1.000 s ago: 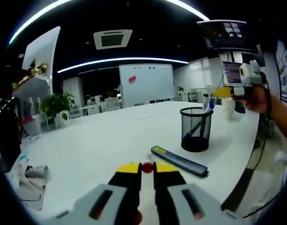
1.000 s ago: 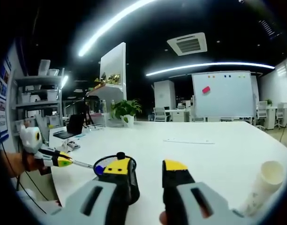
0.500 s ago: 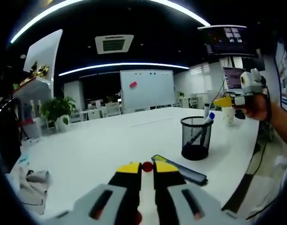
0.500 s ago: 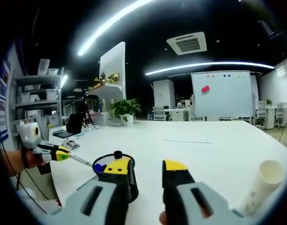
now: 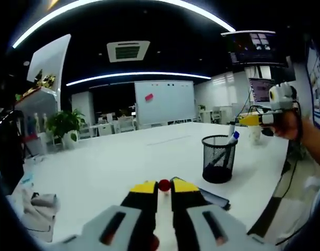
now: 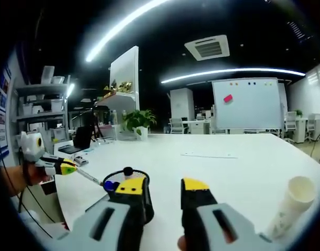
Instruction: Place the scattered laser pointers and whiteboard markers into the pen holder and stack the scattered paper cups together
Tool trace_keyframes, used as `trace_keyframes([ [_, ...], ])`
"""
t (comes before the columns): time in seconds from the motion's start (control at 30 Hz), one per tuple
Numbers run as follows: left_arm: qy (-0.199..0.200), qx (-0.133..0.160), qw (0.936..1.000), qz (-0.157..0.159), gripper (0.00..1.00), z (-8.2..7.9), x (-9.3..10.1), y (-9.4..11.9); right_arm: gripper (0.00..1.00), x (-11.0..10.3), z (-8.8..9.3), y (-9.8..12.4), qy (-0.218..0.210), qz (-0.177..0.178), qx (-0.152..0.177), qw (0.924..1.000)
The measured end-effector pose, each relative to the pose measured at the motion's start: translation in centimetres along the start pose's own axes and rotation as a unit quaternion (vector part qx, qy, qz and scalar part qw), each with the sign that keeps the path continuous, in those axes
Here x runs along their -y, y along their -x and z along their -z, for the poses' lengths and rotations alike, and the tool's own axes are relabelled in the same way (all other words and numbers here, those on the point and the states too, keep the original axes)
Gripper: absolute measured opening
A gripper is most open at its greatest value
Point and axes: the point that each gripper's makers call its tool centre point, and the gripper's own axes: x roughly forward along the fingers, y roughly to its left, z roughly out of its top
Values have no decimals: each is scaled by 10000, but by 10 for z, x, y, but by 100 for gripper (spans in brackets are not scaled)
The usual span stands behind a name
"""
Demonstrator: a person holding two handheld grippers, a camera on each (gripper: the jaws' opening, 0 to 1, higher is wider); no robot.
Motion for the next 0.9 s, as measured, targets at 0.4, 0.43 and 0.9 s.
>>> trace_keyframes([
  [0.4,-31,-14,10000,18,10,-6,2,2,26,3,2,0,-3,-12,-19,10000],
  [0.43,-55,-4,10000,12,10,-7,2,2,26,3,2,0,0,-11,-17,10000],
  [0.9,-40,47,10000,31,10,-14,1,2,26,3,3,3,-8,18,-26,10000],
])
